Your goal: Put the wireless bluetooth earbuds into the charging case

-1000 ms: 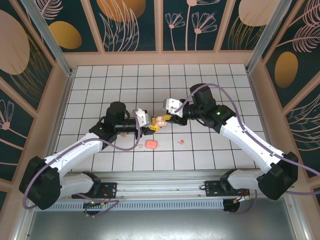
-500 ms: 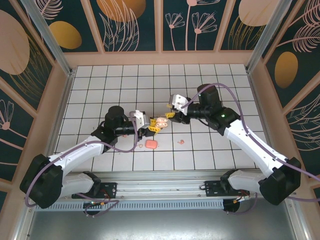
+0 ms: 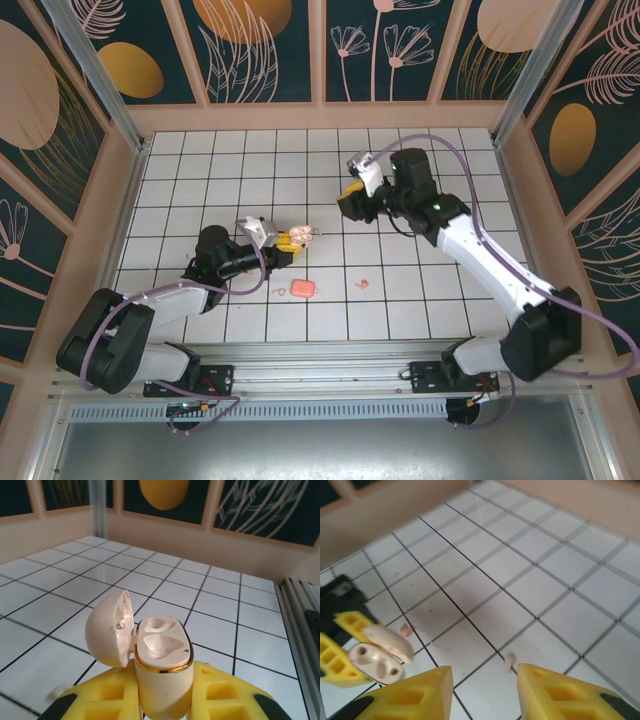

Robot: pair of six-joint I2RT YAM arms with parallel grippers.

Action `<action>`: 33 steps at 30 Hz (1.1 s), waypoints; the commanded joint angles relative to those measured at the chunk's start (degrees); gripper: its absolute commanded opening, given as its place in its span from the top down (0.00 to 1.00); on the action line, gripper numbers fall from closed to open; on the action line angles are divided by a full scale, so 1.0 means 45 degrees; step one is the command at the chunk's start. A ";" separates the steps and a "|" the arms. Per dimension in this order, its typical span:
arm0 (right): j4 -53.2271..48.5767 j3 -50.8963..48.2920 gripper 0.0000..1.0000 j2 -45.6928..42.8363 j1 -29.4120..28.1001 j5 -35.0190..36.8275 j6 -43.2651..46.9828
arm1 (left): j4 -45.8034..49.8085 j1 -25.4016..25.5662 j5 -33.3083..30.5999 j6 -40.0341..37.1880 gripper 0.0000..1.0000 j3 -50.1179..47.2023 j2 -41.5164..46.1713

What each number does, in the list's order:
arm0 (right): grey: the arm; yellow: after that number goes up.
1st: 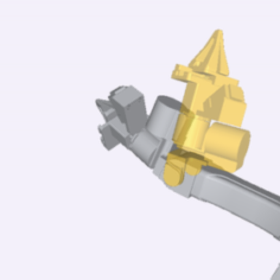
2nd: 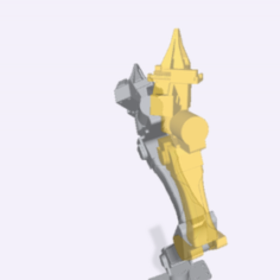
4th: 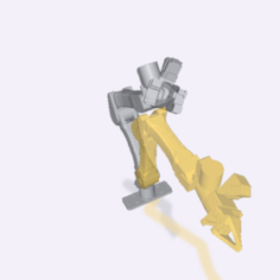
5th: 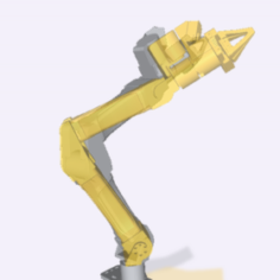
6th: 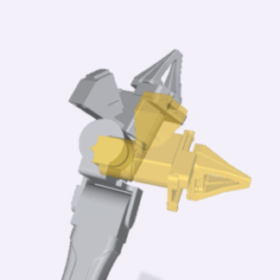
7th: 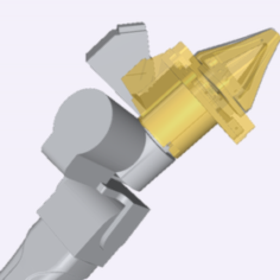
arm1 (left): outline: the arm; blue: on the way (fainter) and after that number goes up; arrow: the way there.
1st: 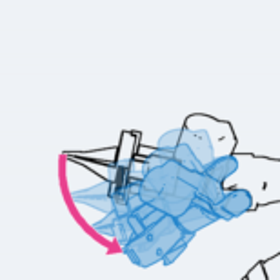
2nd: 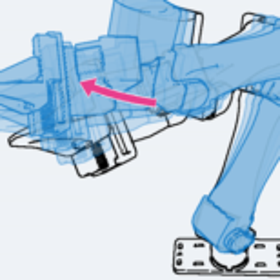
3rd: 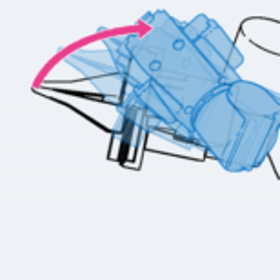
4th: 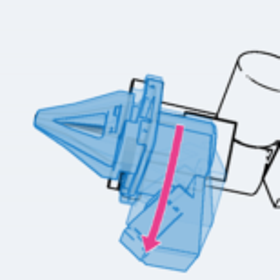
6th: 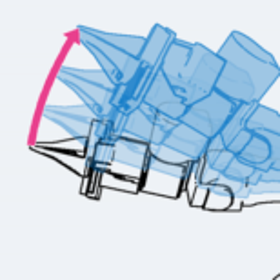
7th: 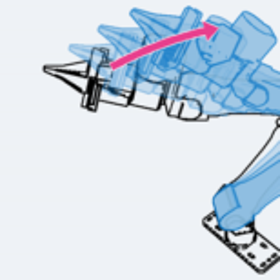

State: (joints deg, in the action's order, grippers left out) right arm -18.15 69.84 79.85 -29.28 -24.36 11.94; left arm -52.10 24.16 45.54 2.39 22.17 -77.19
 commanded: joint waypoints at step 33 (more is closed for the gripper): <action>-0.7769 0.9611 0.65 1.1472 -0.1783 0.3997 -0.1243 | -0.4076 -0.2406 -0.0667 0.3048 0.90 -0.2508 -0.0030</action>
State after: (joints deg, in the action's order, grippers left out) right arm -49.19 110.10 129.43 -36.58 -7.75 7.07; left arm -70.24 13.74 42.76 16.84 10.59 -78.32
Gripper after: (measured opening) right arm 0.350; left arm 0.204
